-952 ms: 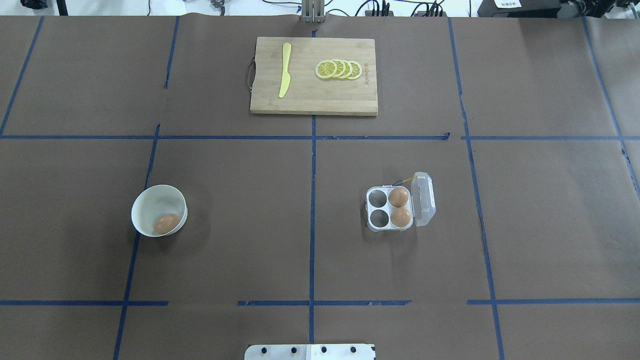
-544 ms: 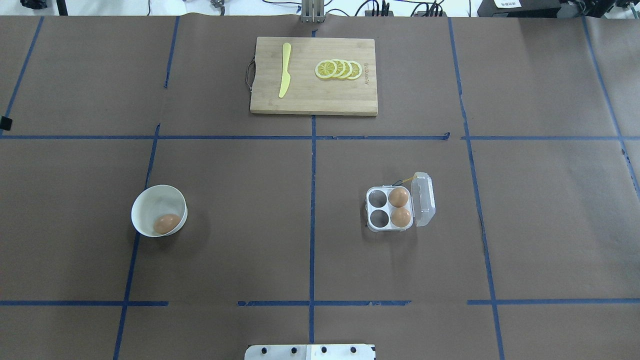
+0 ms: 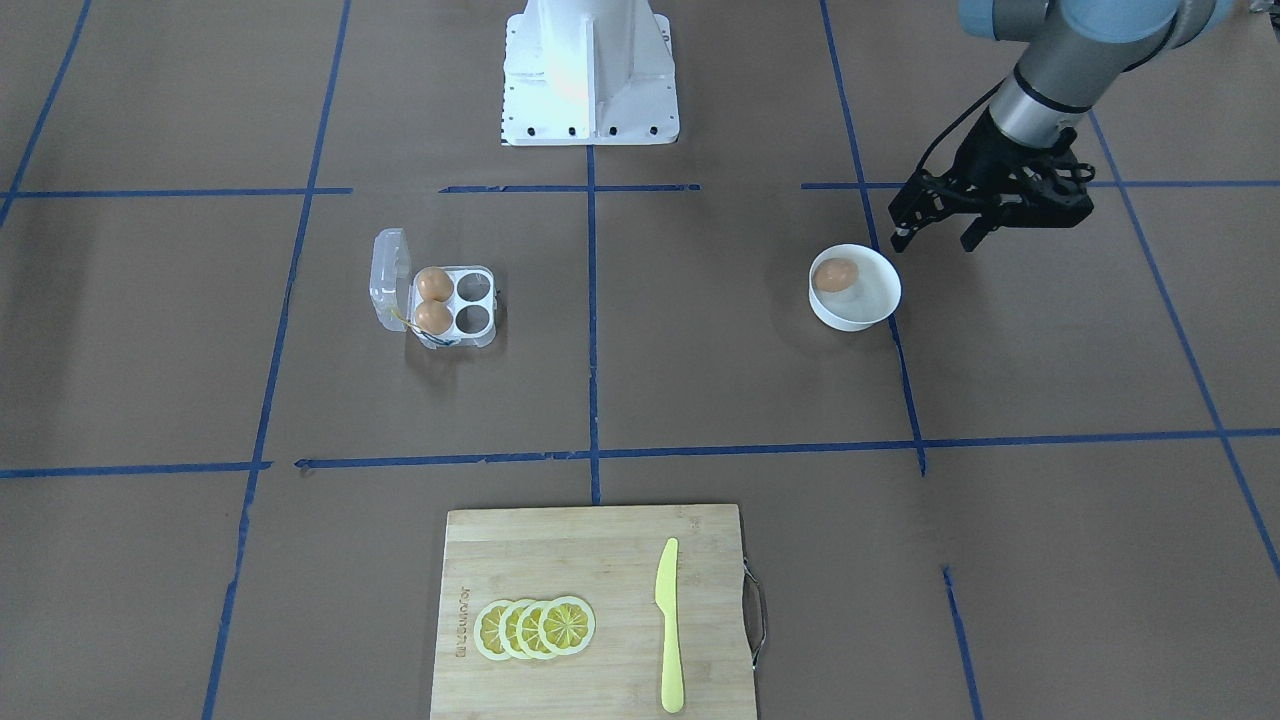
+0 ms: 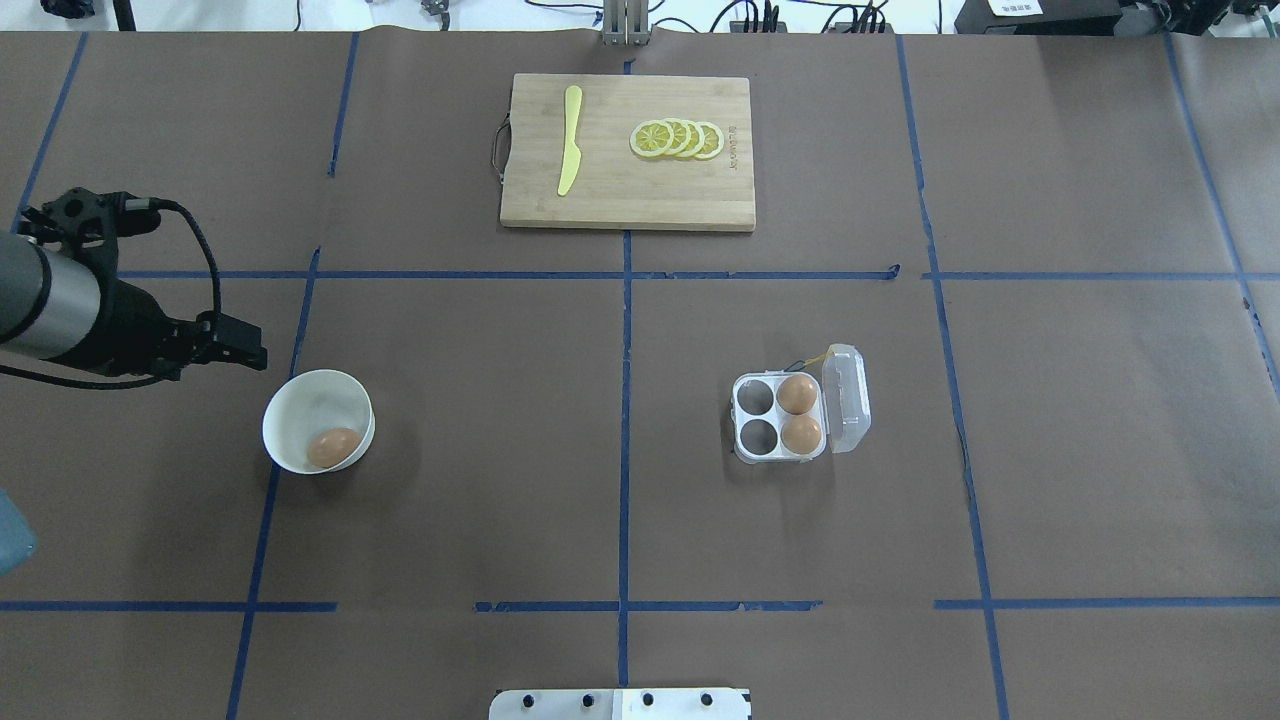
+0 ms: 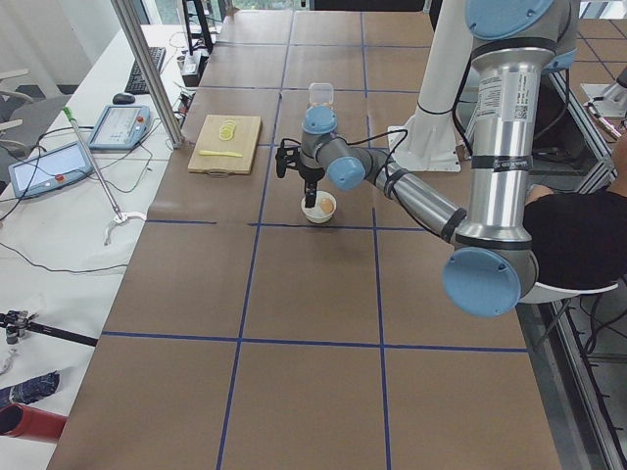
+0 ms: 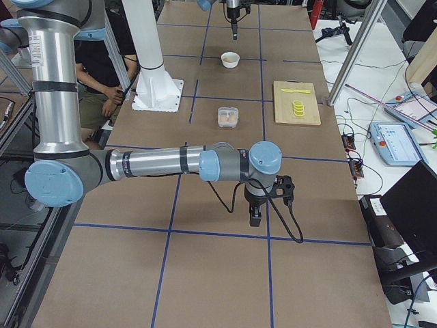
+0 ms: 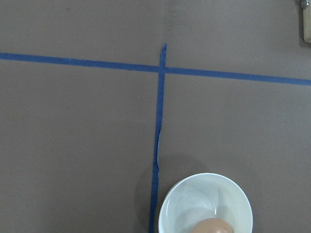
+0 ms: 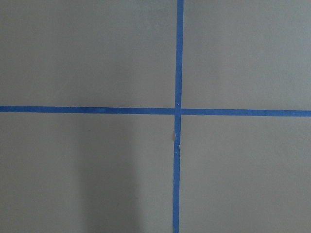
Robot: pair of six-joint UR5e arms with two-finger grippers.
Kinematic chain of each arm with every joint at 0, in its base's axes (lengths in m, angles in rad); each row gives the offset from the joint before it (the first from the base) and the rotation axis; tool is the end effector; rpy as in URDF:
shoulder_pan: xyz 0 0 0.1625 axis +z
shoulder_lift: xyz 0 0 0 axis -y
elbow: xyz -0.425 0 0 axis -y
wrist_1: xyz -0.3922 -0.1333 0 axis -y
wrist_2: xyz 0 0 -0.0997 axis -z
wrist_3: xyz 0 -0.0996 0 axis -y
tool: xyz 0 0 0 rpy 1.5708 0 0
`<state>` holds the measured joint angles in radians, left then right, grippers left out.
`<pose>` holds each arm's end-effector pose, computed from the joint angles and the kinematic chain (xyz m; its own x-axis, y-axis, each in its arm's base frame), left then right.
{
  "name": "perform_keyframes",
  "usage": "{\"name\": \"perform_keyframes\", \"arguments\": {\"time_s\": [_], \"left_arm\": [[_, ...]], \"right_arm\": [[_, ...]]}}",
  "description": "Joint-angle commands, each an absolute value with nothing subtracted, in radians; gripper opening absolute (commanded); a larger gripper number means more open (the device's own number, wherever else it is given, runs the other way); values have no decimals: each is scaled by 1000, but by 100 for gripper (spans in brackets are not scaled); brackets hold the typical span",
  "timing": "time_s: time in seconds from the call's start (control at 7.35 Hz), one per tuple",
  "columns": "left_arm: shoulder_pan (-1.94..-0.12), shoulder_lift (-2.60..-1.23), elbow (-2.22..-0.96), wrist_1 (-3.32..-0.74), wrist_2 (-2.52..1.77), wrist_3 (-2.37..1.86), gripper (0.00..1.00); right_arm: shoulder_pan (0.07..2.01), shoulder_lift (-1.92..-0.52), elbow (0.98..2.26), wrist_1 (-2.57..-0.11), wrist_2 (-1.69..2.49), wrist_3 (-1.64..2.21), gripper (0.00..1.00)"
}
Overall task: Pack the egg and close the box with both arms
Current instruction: 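Move the left gripper over the white bowl toward the brown egg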
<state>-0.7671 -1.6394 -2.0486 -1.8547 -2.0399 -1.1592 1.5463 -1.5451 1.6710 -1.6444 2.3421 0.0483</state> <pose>0.2966 -0.4085 0.3690 0.5967 -0.0796 -0.7985 0.1529 0.9881 0.0158 0.0515 -0.5047 0.6042 0.7162 -0.0057 0.6978 -0.0101 0.9998 0.0186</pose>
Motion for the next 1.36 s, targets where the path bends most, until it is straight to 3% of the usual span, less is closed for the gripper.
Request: {"name": "perform_keyframes", "arguments": {"time_s": [0.0, 1.22], "left_arm": [[-712, -1722, -1952, -1855, -1990, -1206, 94], [-632, -1738, -1862, -1855, -1982, -1203, 92]], "right_arm": [[1546, -1540, 1667, -1644, 2344, 52, 100], [1546, -1539, 1666, -1644, 2384, 57, 100]]}}
